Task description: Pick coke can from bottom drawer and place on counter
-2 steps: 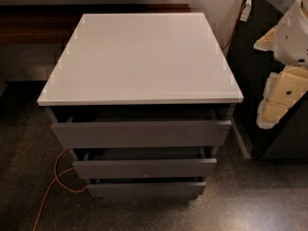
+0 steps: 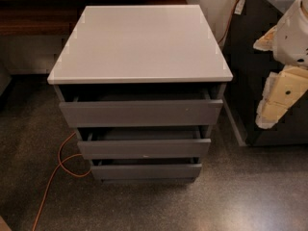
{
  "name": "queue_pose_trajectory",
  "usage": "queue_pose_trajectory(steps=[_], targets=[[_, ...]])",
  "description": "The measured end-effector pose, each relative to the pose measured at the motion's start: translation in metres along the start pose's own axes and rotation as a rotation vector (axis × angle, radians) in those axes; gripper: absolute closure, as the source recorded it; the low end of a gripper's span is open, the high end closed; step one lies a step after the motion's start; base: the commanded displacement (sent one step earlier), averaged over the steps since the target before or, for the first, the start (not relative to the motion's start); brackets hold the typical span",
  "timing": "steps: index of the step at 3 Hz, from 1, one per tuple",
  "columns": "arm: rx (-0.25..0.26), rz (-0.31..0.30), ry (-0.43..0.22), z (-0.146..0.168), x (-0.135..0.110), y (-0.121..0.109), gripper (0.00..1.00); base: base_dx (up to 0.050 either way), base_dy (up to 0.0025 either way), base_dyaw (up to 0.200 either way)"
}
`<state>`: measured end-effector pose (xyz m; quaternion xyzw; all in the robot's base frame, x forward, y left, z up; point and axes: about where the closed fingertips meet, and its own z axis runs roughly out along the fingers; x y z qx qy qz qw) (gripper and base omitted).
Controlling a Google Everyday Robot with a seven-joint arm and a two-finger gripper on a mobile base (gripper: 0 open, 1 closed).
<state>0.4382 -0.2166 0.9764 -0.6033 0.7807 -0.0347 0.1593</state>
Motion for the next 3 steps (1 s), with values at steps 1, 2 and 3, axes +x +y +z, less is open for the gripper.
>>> queue_pose_trajectory(steps=[1, 2, 3], targets=[[0.001, 0.000, 0.000, -0.0001, -0.0001, 0.0000, 0.00, -0.050, -0.00009, 0.001], [0.001, 0.000, 0.000, -0.0002, -0.0001, 0.0000, 0.00, 0.000, 0.00000, 0.000], [-0.015, -0.020, -0.020, 0.0079, -0.0058, 0.0033, 0.00, 0.000, 0.00000, 0.000]])
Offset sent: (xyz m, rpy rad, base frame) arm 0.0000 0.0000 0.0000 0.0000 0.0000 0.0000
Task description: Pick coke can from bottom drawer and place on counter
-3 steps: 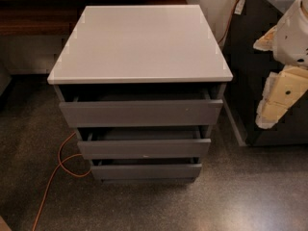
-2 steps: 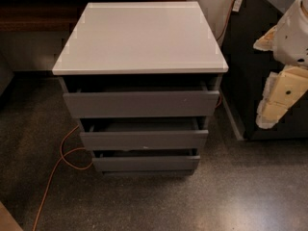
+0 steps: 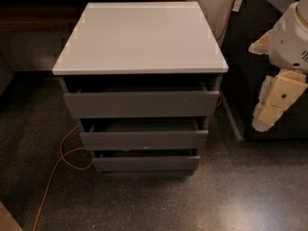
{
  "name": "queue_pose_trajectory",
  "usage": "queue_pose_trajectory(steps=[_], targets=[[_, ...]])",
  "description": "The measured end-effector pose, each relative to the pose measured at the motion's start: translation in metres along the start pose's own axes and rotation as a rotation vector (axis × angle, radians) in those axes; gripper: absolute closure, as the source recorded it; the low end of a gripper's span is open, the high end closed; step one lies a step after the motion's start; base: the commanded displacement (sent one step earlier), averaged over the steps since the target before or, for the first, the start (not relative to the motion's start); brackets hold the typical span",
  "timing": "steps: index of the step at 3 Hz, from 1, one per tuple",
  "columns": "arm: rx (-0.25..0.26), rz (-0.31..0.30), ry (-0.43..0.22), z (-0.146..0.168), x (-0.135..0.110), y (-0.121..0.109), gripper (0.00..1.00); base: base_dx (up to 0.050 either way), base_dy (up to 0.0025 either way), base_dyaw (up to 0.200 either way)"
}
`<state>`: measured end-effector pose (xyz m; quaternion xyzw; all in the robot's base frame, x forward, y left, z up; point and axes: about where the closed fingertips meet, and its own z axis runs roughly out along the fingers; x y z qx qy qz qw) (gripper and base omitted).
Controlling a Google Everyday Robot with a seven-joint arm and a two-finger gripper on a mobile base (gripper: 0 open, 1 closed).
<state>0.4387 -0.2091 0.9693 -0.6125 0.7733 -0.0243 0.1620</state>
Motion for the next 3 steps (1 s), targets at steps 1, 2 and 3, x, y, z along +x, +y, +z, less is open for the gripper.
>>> queue_pose_trajectory(steps=[1, 2, 3], targets=[[0.006, -0.001, -0.048, 0.027, -0.009, 0.009, 0.00, 0.000, 0.00000, 0.000], [0.023, -0.005, -0.086, 0.056, -0.013, 0.013, 0.00, 0.000, 0.00000, 0.000], [0.037, -0.037, -0.107, 0.094, -0.016, 0.018, 0.00, 0.000, 0.00000, 0.000]])
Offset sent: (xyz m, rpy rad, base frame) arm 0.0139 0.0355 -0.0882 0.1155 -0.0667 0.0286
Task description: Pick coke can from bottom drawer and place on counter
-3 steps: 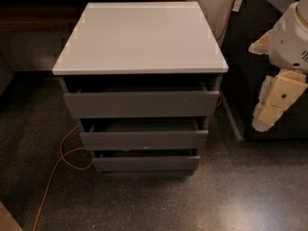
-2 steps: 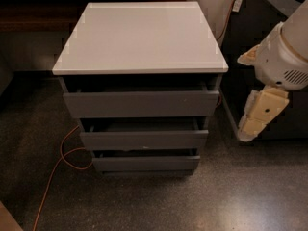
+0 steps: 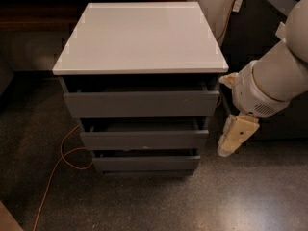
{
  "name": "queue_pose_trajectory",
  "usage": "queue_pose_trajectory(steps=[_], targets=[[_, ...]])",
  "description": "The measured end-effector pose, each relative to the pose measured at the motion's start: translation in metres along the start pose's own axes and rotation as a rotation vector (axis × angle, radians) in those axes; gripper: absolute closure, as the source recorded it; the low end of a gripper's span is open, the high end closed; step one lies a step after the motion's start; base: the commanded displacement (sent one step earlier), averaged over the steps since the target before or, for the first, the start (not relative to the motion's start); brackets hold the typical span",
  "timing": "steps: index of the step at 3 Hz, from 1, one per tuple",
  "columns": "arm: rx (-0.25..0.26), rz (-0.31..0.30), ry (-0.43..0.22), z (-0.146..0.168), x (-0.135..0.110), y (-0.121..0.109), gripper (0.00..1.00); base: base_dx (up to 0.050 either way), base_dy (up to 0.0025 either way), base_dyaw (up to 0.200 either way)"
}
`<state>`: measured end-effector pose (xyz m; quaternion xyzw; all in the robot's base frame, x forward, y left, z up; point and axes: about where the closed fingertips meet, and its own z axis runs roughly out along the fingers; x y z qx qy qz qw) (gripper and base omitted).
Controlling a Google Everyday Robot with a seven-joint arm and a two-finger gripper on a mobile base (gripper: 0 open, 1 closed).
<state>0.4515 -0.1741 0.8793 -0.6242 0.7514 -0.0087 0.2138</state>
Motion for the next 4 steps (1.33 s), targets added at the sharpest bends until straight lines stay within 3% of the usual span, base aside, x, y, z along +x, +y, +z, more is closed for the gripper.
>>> queue_pose_trajectory(steps=[3, 4], targets=[[-0.028, -0.070, -0.074, 0.139, 0.002, 0.012, 0.00, 0.000, 0.00000, 0.000], [-0.031, -0.092, -0.074, 0.171, -0.001, 0.012, 0.00, 0.000, 0.00000, 0.000]])
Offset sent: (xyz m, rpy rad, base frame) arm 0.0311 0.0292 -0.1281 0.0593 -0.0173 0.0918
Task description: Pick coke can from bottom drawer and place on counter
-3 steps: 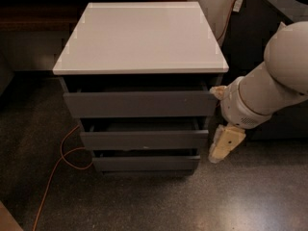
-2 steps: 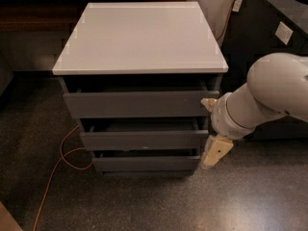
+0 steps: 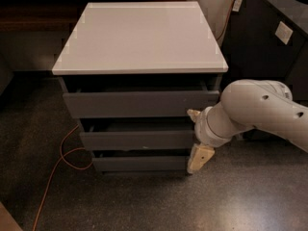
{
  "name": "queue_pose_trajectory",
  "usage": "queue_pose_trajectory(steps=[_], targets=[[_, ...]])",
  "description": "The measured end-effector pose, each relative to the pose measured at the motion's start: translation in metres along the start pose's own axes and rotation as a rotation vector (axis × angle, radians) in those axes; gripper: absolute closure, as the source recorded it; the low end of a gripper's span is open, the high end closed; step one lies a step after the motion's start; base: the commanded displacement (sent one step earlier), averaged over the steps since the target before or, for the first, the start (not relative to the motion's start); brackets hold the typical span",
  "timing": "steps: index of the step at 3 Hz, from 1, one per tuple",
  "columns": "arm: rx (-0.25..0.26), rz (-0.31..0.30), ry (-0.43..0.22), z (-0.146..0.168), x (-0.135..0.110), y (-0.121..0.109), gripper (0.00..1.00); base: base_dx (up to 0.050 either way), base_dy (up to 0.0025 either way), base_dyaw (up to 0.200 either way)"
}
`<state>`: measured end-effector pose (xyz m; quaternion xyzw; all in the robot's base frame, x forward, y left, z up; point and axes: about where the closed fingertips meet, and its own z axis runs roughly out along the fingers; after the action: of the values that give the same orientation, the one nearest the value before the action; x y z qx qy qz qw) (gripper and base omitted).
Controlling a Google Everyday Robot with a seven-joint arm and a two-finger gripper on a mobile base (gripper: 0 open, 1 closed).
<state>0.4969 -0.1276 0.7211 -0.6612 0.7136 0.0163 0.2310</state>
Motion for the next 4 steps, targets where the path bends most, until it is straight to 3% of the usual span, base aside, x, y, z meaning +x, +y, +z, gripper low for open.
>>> queue_pose_trajectory(steps=[1, 2, 4], targets=[[-0.018, -0.027, 0.004, 0.030, -0.002, 0.004, 0.00, 0.000, 0.00000, 0.000], [-0.067, -0.047, -0.008, 0.069, -0.010, 0.018, 0.00, 0.000, 0.00000, 0.000], [-0.096, -0.036, -0.024, 0.072, -0.011, 0.020, 0.00, 0.000, 0.00000, 0.000]])
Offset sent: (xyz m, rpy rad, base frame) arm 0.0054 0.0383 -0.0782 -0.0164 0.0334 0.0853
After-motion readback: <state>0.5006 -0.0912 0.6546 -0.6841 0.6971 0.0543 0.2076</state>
